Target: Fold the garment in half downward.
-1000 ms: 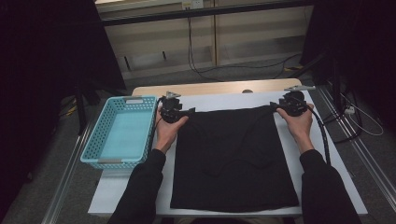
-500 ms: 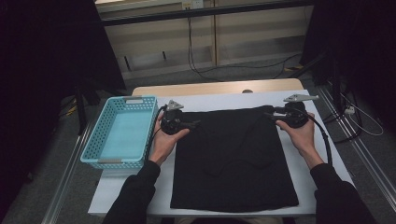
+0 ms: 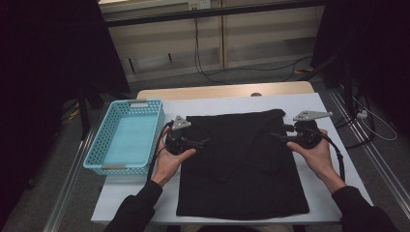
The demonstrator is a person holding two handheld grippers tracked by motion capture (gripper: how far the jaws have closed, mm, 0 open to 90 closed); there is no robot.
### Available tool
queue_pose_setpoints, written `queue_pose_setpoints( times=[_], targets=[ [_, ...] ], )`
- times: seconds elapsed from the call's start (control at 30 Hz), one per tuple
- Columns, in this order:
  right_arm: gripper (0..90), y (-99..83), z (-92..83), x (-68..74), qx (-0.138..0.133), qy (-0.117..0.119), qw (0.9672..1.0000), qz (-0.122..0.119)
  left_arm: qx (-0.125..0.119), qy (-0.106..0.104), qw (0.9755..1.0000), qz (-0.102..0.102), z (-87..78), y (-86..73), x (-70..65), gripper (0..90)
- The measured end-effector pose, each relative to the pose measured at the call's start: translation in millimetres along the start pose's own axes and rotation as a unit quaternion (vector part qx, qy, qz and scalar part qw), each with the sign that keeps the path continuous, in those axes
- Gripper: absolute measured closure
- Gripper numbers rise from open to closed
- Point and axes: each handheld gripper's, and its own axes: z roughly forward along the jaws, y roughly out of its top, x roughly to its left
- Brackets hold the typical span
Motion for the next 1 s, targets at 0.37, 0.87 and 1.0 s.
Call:
queue_pose_setpoints(
  times=[0.37,0.87,1.0],
  targets=[
    [39.9,-19.3,-21.3,31.3,0.008,0.023,0.9997,-0.003,0.001,-0.014,0.9998,0.013,-18.1,-16.3,-24.5,11.1],
    [64.6,-44.7,-20.7,46.6,0.045,0.046,0.9976,-0.025,0.054,-0.084,0.9947,0.023,-13.0,-34.8,-62.9,47.8],
    [63.4,-45.5,-16.8,50.6,0.061,0.036,0.9965,-0.043,0.061,-0.101,0.9929,0.018,-15.1,-38.9,-68.6,54.3]
  ],
)
